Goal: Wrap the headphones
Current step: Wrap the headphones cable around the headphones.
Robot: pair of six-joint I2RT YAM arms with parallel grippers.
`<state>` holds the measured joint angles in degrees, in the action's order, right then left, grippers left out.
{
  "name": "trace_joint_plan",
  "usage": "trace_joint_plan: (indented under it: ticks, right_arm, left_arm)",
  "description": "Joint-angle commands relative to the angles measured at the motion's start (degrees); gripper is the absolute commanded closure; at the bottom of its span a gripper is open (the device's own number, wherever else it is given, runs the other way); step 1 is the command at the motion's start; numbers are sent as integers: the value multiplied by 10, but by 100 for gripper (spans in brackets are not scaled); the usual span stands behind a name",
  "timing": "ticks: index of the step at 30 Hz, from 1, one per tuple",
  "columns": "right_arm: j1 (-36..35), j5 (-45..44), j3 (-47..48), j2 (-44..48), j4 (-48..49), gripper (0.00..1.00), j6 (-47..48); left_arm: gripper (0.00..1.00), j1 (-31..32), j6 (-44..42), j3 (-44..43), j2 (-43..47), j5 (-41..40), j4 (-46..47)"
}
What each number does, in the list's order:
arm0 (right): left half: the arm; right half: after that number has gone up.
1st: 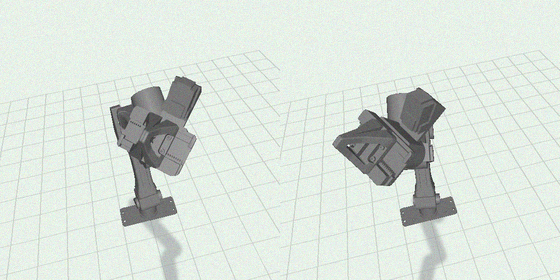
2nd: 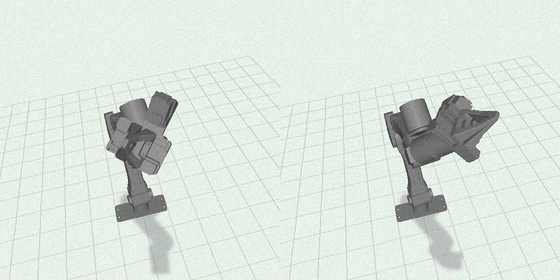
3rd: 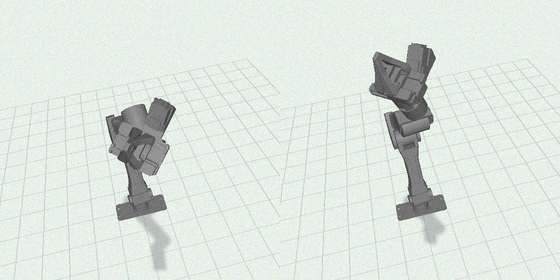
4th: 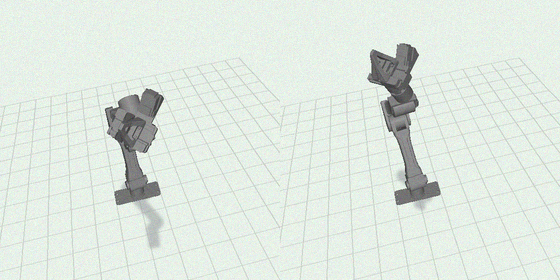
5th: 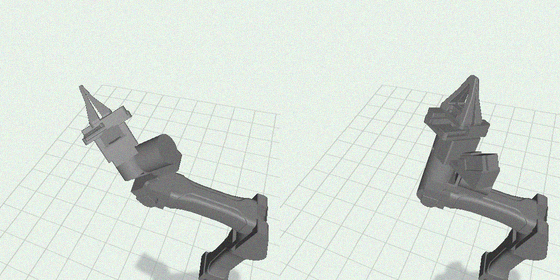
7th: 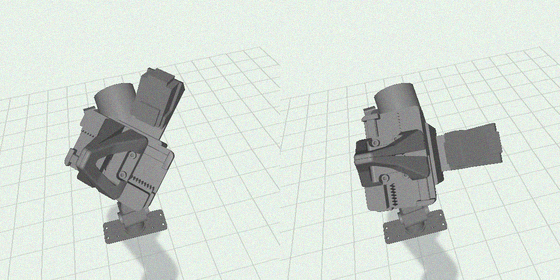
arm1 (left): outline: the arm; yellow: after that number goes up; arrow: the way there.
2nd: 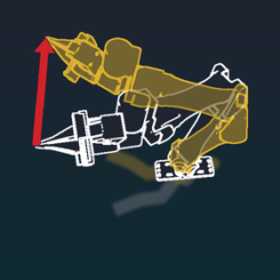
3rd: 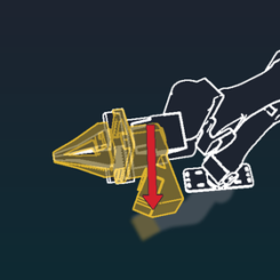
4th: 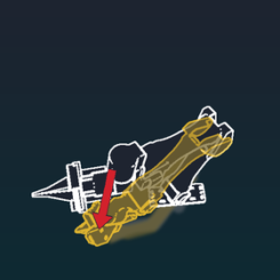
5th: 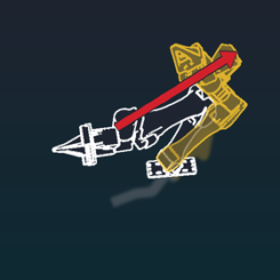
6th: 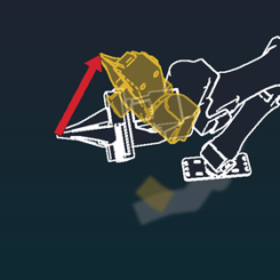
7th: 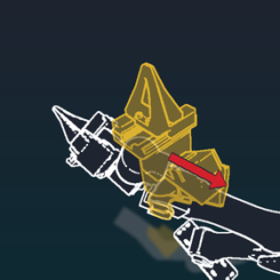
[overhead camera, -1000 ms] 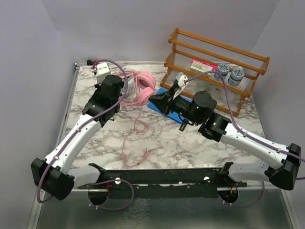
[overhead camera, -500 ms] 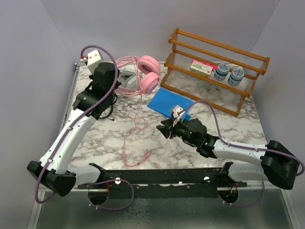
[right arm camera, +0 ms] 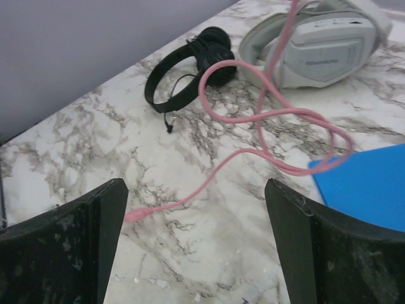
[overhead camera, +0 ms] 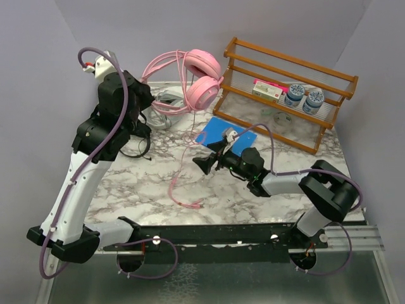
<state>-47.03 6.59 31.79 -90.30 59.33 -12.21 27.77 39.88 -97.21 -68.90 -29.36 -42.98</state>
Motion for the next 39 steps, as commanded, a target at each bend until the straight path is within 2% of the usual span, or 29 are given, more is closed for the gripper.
trace_joint_plan:
  ticks: [1,4,10,17,21,27,31,35,39]
  right_arm:
    - [-2,56,42,-50,40,0,-31]
    - [-6,-6,66,-87,10,0,-72]
    - [-9,-92,100,-170,56,0,-138]
    - [-24,-29,180,-311,246,3,-176]
    - [-29,-3,211,-351,285,4,-189]
    - [-31,-26,188,-328,243,8,-168]
    - [-31,-108,93,-267,238,8,-142]
    - [-30,-101,19,-217,232,6,-105]
    - [-30,-79,-35,-205,283,4,-86]
  left_arm:
    - [100,2,33,-55,11,19,39]
    - [100,2,45,-72,7,13,40]
    - [100,2,78,-111,-1,-12,39]
    - [100,2,94,-142,-8,-46,38]
    - [100,2,94,-167,-25,-43,32]
    - [100,1,93,-188,-43,-47,32]
    - [100,1,90,-198,-50,-47,31]
    - [100,2,92,-195,-48,-41,32]
    - [100,1,95,-188,-44,-39,32]
